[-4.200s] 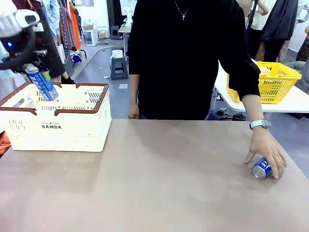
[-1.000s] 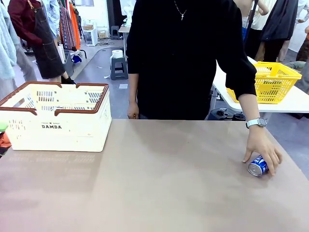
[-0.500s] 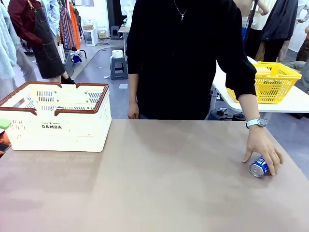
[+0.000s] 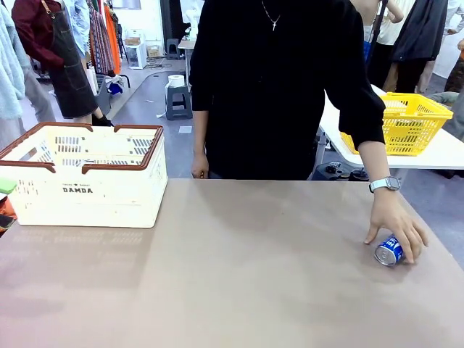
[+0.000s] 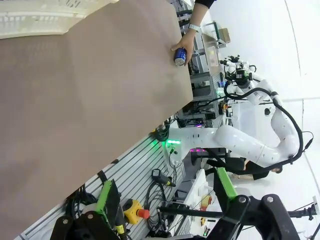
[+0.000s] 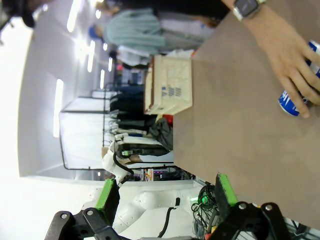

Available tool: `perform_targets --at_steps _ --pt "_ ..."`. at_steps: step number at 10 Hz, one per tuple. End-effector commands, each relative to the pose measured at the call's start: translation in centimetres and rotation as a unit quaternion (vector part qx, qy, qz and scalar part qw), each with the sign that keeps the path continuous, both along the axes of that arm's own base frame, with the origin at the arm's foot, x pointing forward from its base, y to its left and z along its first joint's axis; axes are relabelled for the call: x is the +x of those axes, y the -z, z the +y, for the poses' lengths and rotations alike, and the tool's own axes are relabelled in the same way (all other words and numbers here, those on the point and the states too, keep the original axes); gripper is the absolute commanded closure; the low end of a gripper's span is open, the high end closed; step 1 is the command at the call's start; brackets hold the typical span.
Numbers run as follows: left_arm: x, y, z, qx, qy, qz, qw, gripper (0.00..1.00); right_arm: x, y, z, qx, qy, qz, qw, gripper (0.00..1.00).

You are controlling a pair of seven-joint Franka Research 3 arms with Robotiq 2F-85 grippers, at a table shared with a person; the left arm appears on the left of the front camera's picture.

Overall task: Place the drinks into the Shopping basket.
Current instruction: Pick up one drink and place it into the Shopping basket.

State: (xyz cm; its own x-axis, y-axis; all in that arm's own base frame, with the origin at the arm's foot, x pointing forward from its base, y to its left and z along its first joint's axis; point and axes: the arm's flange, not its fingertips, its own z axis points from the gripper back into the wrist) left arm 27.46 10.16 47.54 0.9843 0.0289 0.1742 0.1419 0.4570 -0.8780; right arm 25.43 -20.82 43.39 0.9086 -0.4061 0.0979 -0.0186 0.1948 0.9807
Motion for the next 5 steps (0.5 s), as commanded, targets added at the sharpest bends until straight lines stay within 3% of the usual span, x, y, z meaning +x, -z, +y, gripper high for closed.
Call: perform_targets --at_steps 1,3,4,5 --pt "-0.2 0.0 -0.2 -0.01 -0.007 -0.001 1.0 0.0 0.0 0.0 0.0 0.0 0.0 0.0 1.0 0.0" --pt "-0.2 0.0 -0.2 -0.01 -0.007 -0.001 1.0 0.0 3.0 -3.8 6.0 -0.201 -0.033 0.06 0.977 0.0" --pt "-0.2 0.0 -0.2 -0.01 -0.007 -0.001 1.0 0.0 5.2 -4.3 8.8 -0.242 -0.054 0.066 0.966 0.0" --pt "-0.2 0.0 -0.2 -0.01 -0.007 -0.001 1.0 0.0 6.5 -4.4 8.8 -0.239 -0.047 0.073 0.967 0.0"
